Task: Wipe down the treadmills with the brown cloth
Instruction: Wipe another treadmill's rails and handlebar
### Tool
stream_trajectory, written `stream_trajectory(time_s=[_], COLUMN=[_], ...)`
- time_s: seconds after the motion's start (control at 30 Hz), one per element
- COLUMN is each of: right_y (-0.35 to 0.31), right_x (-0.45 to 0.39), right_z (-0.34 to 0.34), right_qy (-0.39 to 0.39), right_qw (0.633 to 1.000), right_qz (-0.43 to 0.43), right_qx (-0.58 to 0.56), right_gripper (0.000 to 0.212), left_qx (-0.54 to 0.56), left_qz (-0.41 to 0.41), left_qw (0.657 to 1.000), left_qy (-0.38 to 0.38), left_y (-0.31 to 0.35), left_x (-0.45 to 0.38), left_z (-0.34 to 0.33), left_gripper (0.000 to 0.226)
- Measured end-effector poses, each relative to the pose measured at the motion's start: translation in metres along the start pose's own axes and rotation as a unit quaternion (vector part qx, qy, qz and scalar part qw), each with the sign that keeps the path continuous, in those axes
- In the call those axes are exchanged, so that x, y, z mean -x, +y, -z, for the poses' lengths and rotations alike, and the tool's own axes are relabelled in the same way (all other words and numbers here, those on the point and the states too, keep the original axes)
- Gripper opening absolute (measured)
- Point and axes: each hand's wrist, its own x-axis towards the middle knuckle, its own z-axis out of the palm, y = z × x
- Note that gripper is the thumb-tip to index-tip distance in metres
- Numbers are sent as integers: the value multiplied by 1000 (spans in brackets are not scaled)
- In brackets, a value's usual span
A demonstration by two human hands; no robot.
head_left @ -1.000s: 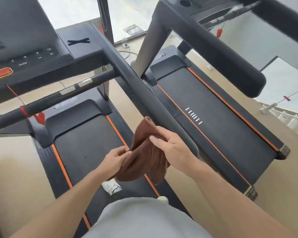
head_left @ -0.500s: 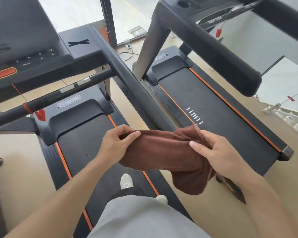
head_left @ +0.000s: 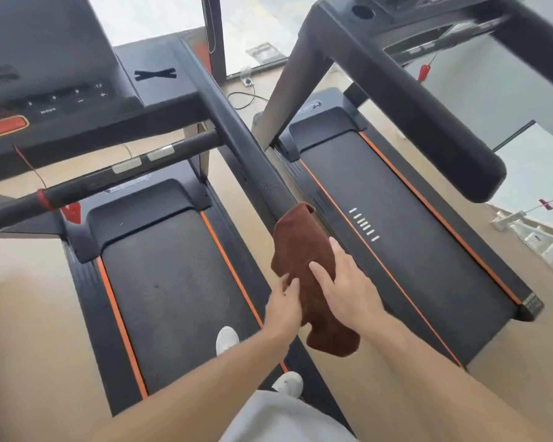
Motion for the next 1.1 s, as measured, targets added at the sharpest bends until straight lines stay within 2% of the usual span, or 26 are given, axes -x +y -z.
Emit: stream_trajectory(time_s=[0.07, 0.13, 0.23, 0.33, 0.43, 0.53, 0.57, 0.7, 0.83, 0.97, 1.03, 1.1], right_y=[1, 1, -9, -30, -50, -70, -77, -108, -138, -170, -186, -202], right_x=[-6, -21, -47, -74, -104, -133, -142, -176, -215, -249, -267, -286], right_z=[-9, -10, -14, -17, -16, -17, -17, -21, -23, -19, -17, -15], right_qy=[52, 53, 57, 70, 66, 67, 71, 82, 90, 79, 71, 57], right_qw=[998, 994, 982, 979, 976, 970, 967, 961, 957, 956, 956, 953], right_qz=[24, 66, 121, 146, 170, 192, 197, 205, 213, 215, 221, 237], right_qx=[37, 74, 133, 128, 122, 136, 143, 167, 177, 181, 181, 180], right_gripper=[66, 67, 70, 70, 68, 68, 68, 68, 71, 75, 71, 64], left_qx=[59, 137, 231, 287, 302, 302, 307, 323, 322, 342, 346, 349], left_qz=[17, 36, 36, 28, 27, 29, 25, 8, 4, -5, -17, -39], left_qw=[998, 990, 972, 957, 953, 953, 951, 946, 947, 939, 938, 936], left_qy=[-13, -19, -17, -2, 2, 9, 7, 11, 6, 14, 17, 41], left_y=[4, 2, -5, 6, 29, 50, 55, 75, 98, 125, 143, 156], left_x=[-8, -22, -51, -80, -102, -120, -128, -164, -205, -236, -246, -255], left_z=[-25, -42, -47, -38, -25, -9, -4, 14, 32, 55, 66, 73], left_gripper=[56, 74, 115, 136, 126, 92, 89, 115, 106, 110, 98, 76])
